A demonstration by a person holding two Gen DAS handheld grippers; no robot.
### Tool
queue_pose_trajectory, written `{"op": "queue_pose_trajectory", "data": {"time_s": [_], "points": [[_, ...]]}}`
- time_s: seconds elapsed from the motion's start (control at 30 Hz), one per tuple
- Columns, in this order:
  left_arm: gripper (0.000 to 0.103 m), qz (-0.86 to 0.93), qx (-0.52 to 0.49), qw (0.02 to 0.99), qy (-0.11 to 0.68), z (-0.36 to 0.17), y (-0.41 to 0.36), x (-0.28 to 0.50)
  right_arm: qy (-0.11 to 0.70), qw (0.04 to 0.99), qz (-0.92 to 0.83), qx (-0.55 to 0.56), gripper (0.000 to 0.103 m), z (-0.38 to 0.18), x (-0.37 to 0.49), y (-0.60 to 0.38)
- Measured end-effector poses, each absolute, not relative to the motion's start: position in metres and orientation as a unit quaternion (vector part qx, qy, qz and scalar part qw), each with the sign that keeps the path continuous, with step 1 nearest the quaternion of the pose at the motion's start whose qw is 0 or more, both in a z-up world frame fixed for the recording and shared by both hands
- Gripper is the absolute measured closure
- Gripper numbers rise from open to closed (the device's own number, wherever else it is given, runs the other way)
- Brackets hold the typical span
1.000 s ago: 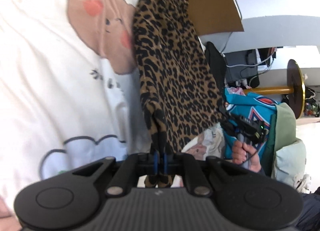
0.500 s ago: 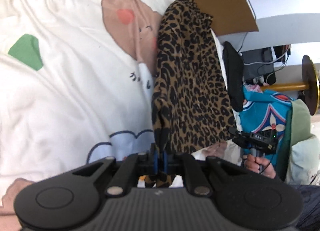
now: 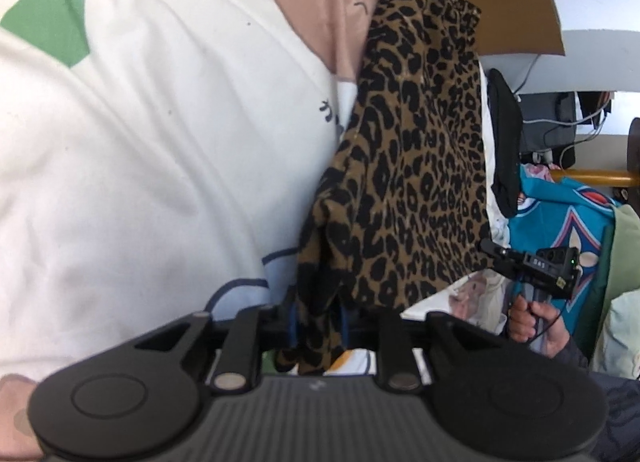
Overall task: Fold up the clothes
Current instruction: 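Hold the hanging leopard shorts up between both grippers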
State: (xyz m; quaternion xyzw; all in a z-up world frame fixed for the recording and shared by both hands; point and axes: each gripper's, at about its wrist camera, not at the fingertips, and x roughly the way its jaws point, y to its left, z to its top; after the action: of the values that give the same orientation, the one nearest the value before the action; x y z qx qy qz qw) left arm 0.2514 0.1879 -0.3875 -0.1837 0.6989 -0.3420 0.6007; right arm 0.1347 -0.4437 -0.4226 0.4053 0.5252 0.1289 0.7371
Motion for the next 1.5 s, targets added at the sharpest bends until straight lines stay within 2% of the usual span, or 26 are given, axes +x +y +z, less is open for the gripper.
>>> {"op": "queue_pose_trajectory", "data": {"time_s": [0.1, 0.33, 0.53, 0.77, 0.87, 0.93, 0.97, 1.07, 1.5], "points": [[0.074, -0.339, -0.190, 0.597, 0.702, -0.390, 0.188, 0.252, 0.532, 0.718, 0.132, 0.429, 0.069, -0.430, 0.142, -0.448], [0.070, -0.337, -0.216, 0.587, 0.704, -0.399, 0.189, 0.252, 0.553, 0.706, 0.147, 0.417, 0.068, -0.435, 0.156, -0.440], [0.071, -0.337, -0.240, 0.582, 0.700, -0.406, 0.195, 0.251, 0.557, 0.704, 0.150, 0.414, 0.068, -0.438, 0.159, -0.436], [0.078, -0.343, -0.223, 0.587, 0.699, -0.404, 0.190, 0.251, 0.559, 0.717, 0.150, 0.389, 0.068, -0.436, 0.161, -0.429], [0.091, -0.345, -0.221, 0.586, 0.699, -0.403, 0.190, 0.250, 0.557, 0.717, 0.146, 0.393, 0.071, -0.436, 0.160, -0.430], [0.093, -0.350, -0.223, 0.585, 0.697, -0.401, 0.189, 0.248, 0.557, 0.714, 0.145, 0.399, 0.077, -0.438, 0.159, -0.432], [0.094, -0.352, -0.225, 0.586, 0.694, -0.399, 0.189, 0.247, 0.557, 0.712, 0.144, 0.403, 0.088, -0.438, 0.158, -0.434], [0.095, -0.359, -0.232, 0.588, 0.687, -0.392, 0.189, 0.243, 0.555, 0.708, 0.148, 0.410, 0.095, -0.437, 0.156, -0.438], [0.097, -0.390, -0.235, 0.578, 0.677, -0.361, 0.194, 0.232, 0.551, 0.717, 0.166, 0.393, 0.098, -0.413, 0.144, -0.435]]}}
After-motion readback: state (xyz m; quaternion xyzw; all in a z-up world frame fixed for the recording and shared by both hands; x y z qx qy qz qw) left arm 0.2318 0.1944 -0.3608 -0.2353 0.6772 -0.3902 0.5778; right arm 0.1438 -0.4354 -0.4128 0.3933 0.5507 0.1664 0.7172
